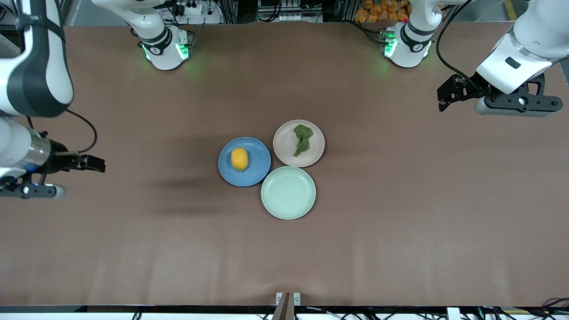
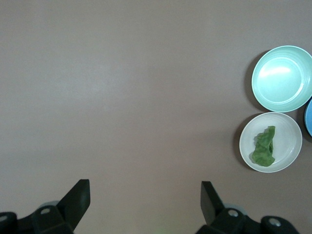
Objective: Place lemon and lettuce in plates
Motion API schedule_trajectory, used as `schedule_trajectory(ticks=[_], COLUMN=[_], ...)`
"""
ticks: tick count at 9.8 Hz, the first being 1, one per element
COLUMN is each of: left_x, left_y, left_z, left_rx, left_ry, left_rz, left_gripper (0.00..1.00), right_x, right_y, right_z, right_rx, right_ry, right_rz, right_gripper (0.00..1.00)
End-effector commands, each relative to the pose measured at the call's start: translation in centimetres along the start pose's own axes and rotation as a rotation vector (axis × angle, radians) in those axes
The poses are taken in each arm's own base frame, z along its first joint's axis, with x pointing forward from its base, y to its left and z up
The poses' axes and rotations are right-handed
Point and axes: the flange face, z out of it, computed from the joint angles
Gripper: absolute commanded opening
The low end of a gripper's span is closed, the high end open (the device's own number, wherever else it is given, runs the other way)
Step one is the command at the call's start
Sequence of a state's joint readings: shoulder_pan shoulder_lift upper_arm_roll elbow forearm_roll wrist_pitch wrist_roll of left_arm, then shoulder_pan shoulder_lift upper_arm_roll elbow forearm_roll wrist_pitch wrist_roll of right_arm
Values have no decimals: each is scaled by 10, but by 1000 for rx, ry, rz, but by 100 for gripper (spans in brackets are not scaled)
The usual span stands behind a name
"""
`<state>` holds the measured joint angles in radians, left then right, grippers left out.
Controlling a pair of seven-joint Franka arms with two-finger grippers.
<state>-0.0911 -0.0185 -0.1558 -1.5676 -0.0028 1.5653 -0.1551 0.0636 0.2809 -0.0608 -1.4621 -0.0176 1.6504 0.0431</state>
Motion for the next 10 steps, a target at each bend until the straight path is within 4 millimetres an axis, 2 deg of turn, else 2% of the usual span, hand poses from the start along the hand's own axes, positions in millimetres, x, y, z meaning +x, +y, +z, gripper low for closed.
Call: schedule_trajectory(ticks=[1,4,6,9,10], left_x=[-2,-2,-2,-2,-2], left_y=[0,0,0,-2,-2], left_z=[-6,-7,-7,-7,-7], left_rx=[-10,-10,-10,-10,-10], left_ry=[-13,-12,-11,-11,-11], left_rz=[27,27,27,24,22], left_gripper=[100,100,100,100,100], right_x=[-36,-70,-92,-112,-116], right_y=[9,27,30,35,37], right_z=[-22,-51,-69,-96,-97], right_rx=[12,22,26,29,29], right_ry=[32,73,101,144,128], right_rz=[-2,24,29,35,37], right_gripper=[100,100,100,100,100])
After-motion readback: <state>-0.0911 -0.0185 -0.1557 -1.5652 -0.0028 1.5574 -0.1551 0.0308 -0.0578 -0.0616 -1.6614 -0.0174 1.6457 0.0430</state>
